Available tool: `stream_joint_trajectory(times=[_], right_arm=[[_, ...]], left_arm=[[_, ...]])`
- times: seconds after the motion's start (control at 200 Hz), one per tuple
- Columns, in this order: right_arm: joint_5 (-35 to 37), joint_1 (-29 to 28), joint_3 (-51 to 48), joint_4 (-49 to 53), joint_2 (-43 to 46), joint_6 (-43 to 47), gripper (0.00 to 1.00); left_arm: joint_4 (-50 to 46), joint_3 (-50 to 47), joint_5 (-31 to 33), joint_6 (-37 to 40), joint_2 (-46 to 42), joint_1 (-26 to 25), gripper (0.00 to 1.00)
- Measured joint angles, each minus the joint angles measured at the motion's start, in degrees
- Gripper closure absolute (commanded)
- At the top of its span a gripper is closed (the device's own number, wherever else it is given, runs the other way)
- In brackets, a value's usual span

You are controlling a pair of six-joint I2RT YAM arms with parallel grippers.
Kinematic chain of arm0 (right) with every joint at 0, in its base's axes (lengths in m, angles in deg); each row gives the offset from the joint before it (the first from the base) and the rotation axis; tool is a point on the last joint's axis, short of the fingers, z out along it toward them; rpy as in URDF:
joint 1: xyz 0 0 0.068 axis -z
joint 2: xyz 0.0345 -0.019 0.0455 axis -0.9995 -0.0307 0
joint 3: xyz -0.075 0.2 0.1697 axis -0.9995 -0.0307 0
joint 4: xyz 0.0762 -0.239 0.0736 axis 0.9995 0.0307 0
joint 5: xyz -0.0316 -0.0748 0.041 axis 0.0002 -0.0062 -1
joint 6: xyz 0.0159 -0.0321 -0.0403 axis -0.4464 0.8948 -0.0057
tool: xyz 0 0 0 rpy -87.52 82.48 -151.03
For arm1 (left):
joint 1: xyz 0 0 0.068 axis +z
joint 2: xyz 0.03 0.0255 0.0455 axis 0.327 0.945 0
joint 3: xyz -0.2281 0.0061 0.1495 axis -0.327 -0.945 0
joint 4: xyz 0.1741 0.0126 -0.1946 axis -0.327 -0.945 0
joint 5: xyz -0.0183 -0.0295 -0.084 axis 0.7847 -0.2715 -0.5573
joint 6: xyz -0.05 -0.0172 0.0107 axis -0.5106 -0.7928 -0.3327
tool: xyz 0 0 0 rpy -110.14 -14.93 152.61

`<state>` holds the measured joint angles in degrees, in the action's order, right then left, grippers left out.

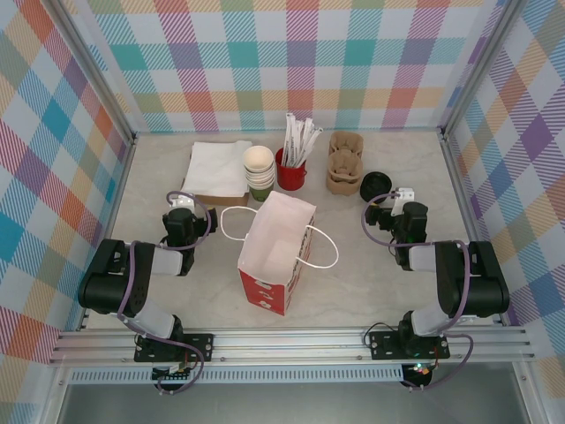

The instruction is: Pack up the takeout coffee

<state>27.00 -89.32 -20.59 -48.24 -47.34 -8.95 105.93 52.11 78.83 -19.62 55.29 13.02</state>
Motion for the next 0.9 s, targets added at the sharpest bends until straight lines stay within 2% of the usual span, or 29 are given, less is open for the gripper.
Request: stream_joint_trajectory(times=[0.245,0.4,0.565,0.715,0.795,0.9], right_arm=[[-1.22,0.74,0.04,0.17,0.0,-0.04,0.0],[0.11,0.74,2.08,6.82,3.02,-0.76,0.0],[1.62,0.76,3.58,17.25,14.62,-2.08,0.0],[1.55,0.81,7.96,30.6,25.07,-4.37,0.0],[1.11,0.81,11.52,38.93,29.35,-6.58,0.0],[0.85,0.81,16.94,49.66,32.26,-9.97,0.0]], left_arm=[[-0.59,0.07,-0.07,-0.07,-0.26,0.0,0.0],[-10.49,1.95,3.82,-1.68,-9.05,0.0,0.0],[-26.56,11.23,7.69,-5.79,-21.66,0.11,0.0],[-46.42,26.25,9.79,-11.52,-24.04,0.26,0.0],[-57.02,34.01,8.92,-13.31,-23.61,0.26,0.01],[-69.37,43.1,3.32,-14.45,-22.82,0.33,0.03]])
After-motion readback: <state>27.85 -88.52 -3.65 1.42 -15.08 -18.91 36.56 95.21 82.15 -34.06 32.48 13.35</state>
